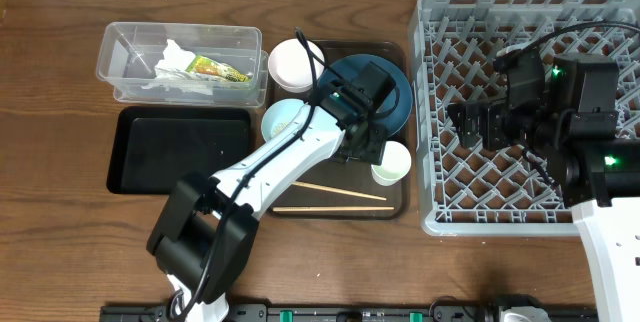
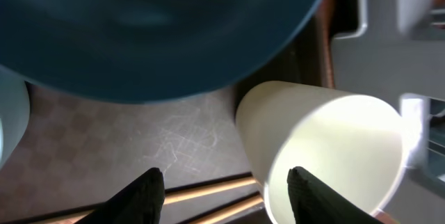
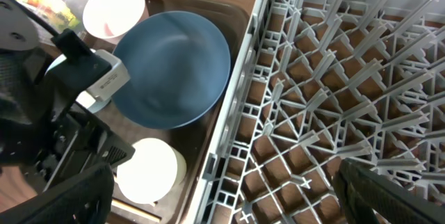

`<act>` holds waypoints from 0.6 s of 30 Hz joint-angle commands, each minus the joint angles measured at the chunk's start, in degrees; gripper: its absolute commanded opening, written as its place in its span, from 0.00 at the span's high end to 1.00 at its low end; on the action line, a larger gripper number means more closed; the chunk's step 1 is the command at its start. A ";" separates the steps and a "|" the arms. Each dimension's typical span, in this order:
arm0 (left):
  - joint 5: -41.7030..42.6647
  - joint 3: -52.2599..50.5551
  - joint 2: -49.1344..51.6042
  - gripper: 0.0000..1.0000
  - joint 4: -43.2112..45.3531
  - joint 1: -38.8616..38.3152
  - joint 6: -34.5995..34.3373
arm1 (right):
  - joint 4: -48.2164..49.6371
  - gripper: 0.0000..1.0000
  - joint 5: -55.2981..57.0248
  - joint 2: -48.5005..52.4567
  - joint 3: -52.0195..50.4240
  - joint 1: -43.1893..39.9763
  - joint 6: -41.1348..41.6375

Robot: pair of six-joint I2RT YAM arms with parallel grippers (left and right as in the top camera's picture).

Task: Sort waste into correct bins and load items into the dishwasher rack
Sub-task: 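Reach the left gripper to the white cup and grasp it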

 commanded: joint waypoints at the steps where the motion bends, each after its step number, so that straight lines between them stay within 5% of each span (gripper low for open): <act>1: -1.79 -0.96 1.31 0.43 0.24 0.04 -3.13 | -0.13 0.01 -0.90 0.35 0.72 0.42 -0.28; 10: -1.20 -2.36 1.75 0.60 0.83 0.04 -4.28 | -0.42 0.01 -0.90 0.35 0.72 0.42 -0.31; 18: 3.82 -2.36 1.75 0.89 1.68 0.04 -5.29 | -0.55 0.01 -0.90 0.35 0.72 0.42 -0.28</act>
